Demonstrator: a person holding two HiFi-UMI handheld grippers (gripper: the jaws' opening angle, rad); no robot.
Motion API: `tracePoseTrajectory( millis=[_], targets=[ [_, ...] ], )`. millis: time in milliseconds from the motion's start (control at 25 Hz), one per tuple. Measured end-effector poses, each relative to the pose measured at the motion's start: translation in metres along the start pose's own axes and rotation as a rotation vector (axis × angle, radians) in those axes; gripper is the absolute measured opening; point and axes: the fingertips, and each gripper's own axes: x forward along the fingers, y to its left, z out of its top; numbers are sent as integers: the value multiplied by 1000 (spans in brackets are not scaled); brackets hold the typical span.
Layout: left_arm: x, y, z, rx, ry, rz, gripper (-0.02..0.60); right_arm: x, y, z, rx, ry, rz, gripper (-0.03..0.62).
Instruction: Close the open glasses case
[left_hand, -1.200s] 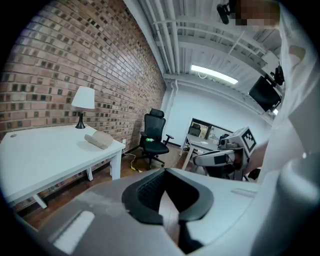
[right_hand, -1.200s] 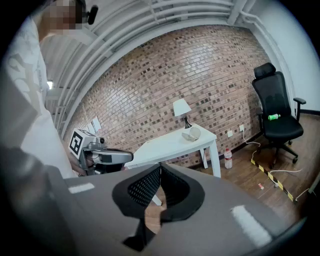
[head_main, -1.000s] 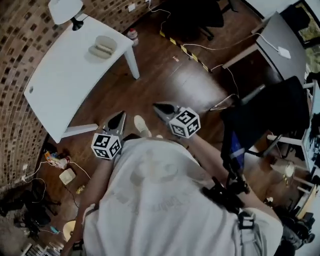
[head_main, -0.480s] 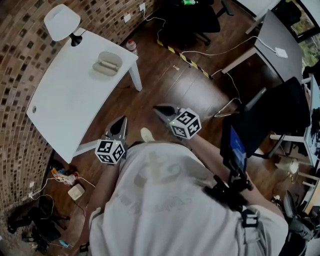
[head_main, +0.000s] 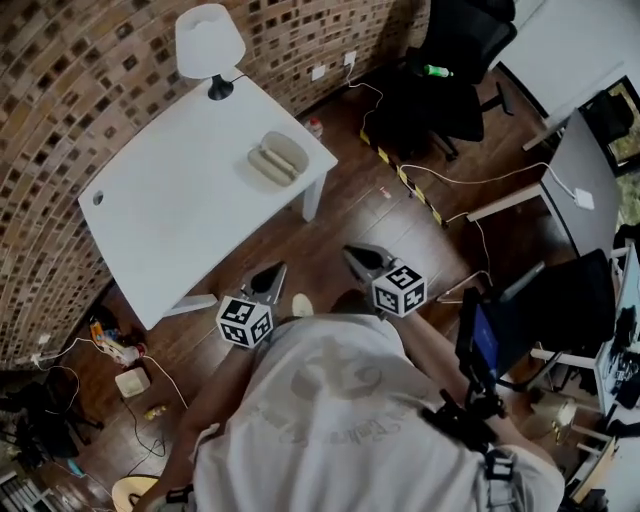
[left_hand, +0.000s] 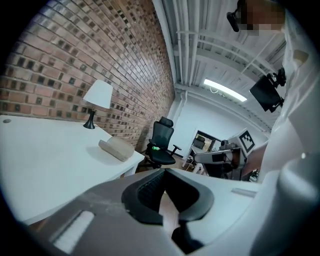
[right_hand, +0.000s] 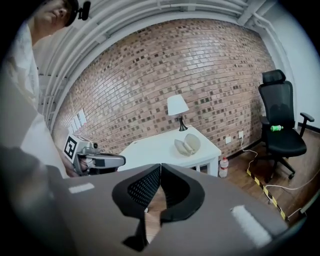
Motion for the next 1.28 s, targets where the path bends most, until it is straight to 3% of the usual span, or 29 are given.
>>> tracePoseTrajectory(
  millis=[520,1280],
  targets=[
    [2,39,17,-18,-13,59,6,46,-20,13,82,5,41,9],
    [96,94,88,-8,25,183,6,128,-120,86,115,23,193,8]
  ],
)
